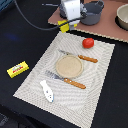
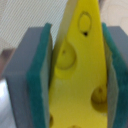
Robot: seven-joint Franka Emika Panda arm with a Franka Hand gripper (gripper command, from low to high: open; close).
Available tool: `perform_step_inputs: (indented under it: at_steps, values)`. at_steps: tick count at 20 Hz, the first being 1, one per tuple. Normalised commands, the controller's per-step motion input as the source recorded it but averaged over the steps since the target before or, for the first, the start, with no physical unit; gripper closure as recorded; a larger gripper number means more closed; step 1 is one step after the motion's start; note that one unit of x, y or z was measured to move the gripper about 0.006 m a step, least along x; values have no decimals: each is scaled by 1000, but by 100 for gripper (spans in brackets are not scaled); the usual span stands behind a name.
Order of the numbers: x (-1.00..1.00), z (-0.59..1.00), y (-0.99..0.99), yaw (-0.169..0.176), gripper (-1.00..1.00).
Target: Interact with the objects in diverse but meaningful ways.
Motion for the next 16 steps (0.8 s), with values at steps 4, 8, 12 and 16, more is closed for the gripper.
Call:
perform_step_inputs:
  at_steps: [4, 8, 12, 16]
  values:
    - [904, 161, -385, -47, 100]
    - [844, 71, -424, -45, 100]
    - [664, 0, -420, -31, 100]
    - [516, -54, -360, -12, 100]
